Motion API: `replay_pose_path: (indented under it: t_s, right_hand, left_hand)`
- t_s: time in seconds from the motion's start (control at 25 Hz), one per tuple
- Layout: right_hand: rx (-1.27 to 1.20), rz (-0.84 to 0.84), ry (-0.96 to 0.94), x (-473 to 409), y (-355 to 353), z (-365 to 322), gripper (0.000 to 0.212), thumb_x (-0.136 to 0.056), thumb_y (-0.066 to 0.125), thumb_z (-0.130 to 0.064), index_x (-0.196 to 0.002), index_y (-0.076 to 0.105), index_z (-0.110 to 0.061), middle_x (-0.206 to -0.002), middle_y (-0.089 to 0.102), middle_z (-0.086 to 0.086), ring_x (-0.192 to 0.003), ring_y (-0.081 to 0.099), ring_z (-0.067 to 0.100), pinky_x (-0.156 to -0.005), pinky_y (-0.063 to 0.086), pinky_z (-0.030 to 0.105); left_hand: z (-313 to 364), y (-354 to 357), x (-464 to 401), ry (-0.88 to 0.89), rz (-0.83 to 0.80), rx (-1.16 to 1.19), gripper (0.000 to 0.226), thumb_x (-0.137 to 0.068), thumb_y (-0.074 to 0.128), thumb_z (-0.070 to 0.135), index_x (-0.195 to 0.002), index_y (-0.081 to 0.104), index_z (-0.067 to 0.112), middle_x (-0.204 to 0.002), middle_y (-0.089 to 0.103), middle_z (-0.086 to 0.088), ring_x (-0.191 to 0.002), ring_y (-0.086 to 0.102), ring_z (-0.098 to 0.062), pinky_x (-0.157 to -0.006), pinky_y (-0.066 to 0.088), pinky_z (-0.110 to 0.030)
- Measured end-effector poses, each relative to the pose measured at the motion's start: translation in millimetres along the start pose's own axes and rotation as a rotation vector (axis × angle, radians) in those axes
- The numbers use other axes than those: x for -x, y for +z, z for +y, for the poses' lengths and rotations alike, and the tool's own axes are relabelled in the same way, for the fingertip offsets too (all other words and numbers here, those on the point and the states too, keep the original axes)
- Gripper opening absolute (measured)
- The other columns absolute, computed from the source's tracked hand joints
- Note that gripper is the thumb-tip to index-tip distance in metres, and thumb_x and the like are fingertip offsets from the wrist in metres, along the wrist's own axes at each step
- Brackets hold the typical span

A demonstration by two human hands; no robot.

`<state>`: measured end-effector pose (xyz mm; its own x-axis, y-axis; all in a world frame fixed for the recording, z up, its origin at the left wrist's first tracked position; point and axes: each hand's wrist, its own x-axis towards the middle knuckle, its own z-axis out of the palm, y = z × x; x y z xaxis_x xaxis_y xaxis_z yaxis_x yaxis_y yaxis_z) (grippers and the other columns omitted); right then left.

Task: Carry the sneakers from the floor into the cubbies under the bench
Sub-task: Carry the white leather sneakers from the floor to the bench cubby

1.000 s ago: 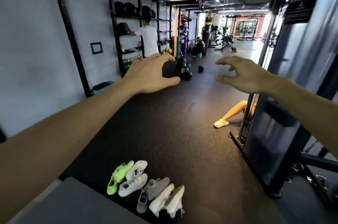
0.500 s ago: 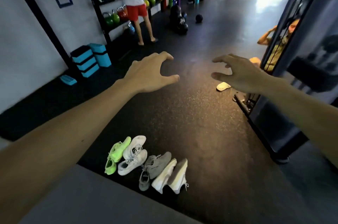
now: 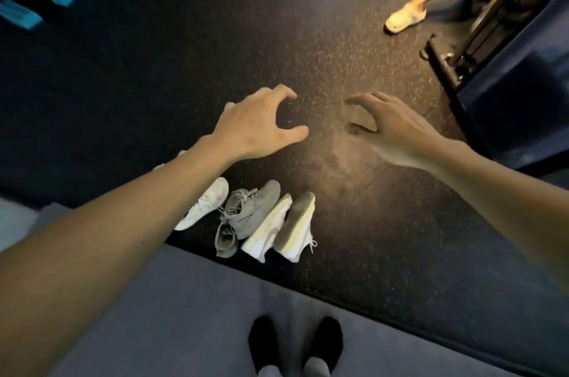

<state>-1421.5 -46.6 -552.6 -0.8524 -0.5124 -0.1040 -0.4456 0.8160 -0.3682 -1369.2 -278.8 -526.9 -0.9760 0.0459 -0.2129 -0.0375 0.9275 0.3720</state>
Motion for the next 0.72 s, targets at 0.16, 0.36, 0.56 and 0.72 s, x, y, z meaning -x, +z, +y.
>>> replay_pose_path:
  t_s: [0.16, 0.36, 0.56, 0.72]
  right_hand:
    - [-0.043, -0.090, 0.073, -19, 149, 40, 0.051, -0.094, 0.047, -0.047, -0.142, 0.035, -0.031, -0.145, 0.041, -0.003, -0.129, 0.042, 0.024, -0.098, 0.039, 0.041]
    - [-0.115, -0.235, 0.175, 6, 332, 82, 0.051, -0.095, 0.045, -0.047, -0.142, 0.034, -0.031, -0.145, 0.041, -0.003, -0.127, 0.044, 0.021, -0.099, 0.041, 0.042]
    - [-0.216, -0.399, 0.311, 44, 502, 113, 0.051, -0.096, 0.043, -0.049, -0.142, 0.033, -0.029, -0.142, 0.044, -0.002, -0.123, 0.047, 0.022, -0.097, 0.045, 0.044]
    - [-0.395, -0.444, 0.468, 61, 584, 109, 0.047, -0.096, 0.041, -0.049, -0.135, 0.040, -0.022, -0.130, 0.054, 0.001, -0.113, 0.053, 0.021, -0.092, 0.048, 0.046]
  left_hand:
    - [-69, 141, -29, -0.054, -0.114, 0.032, 0.063, -0.078, 0.057, 0.066, -0.132, 0.041, 0.037, -0.137, 0.046, 0.006, -0.123, 0.048, -0.020, -0.101, 0.037, -0.051]
    - [-143, 313, -23, -0.090, -0.207, 0.034, 0.060, -0.078, 0.061, 0.061, -0.130, 0.044, 0.035, -0.129, 0.050, 0.006, -0.116, 0.049, -0.022, -0.091, 0.043, -0.043]
    - [-211, 465, -3, -0.142, -0.252, 0.040, 0.043, -0.084, 0.061, 0.045, -0.122, 0.049, 0.030, -0.112, 0.054, 0.003, -0.104, 0.054, -0.024, -0.083, 0.046, -0.040]
    - [-247, 533, 7, -0.161, -0.282, 0.045, 0.038, -0.085, 0.059, 0.027, -0.121, 0.047, 0.029, -0.116, 0.053, 0.003, -0.103, 0.054, -0.024, -0.079, 0.046, -0.040]
